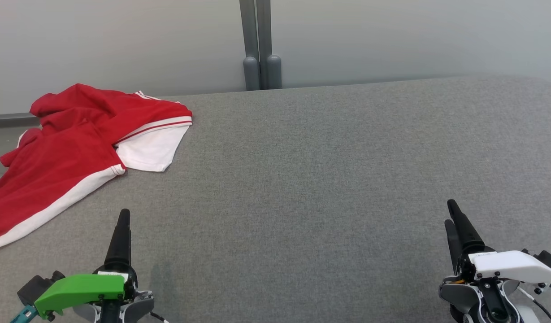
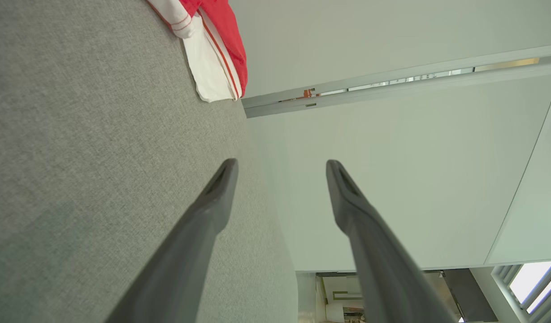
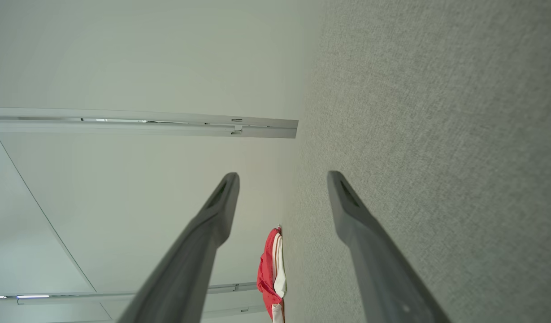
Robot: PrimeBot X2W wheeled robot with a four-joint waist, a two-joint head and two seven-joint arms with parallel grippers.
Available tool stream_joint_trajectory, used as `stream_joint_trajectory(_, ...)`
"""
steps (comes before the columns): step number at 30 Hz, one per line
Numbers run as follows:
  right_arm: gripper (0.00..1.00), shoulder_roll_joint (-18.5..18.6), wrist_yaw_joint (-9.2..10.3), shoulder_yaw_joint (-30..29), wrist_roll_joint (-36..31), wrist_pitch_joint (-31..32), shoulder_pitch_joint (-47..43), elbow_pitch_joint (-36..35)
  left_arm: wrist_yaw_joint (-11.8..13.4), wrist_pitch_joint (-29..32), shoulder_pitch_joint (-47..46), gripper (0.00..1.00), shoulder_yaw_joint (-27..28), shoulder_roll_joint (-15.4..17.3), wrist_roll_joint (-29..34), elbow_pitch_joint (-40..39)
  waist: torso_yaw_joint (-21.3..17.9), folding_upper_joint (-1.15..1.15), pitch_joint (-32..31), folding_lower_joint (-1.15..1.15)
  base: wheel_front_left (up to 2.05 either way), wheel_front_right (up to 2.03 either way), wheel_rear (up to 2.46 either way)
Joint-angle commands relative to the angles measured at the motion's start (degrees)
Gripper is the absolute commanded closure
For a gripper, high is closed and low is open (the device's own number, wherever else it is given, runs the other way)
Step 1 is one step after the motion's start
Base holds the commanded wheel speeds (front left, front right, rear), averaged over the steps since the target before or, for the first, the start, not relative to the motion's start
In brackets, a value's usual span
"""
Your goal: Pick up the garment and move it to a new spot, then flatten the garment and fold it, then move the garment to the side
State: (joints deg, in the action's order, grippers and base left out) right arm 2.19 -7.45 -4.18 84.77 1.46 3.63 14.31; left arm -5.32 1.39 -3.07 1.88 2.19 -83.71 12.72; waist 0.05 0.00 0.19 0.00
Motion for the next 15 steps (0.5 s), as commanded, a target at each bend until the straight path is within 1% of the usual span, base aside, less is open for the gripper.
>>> stream_joint_trajectory(1,0.0,0.36,-0.01,0.21,-2.26,-0.7,0.28,-1.74,0.53,-0.62,-0.56,0.0,-0.38,0.31,2.56,-1.75,0.01,0.0,0.01,0.0,0.0,0.0,0.0)
stream_joint_trajectory(7,0.0,0.4,-0.01,0.72,-9.27,-2.09,-0.15,-4.05,1.95,-2.02,-0.37,0.0,-2.03,0.35,10.56,-3.47,0.02,0.0,0.03,0.0,0.0,0.0,0.0)
stream_joint_trajectory(15,0.0,0.45,-0.02,1.95,-21.45,-3.87,-0.69,-6.61,3.41,-3.8,-0.04,0.0,-3.76,0.42,21.03,-4.94,0.08,0.0,0.07,0.0,0.0,0.0,0.0)
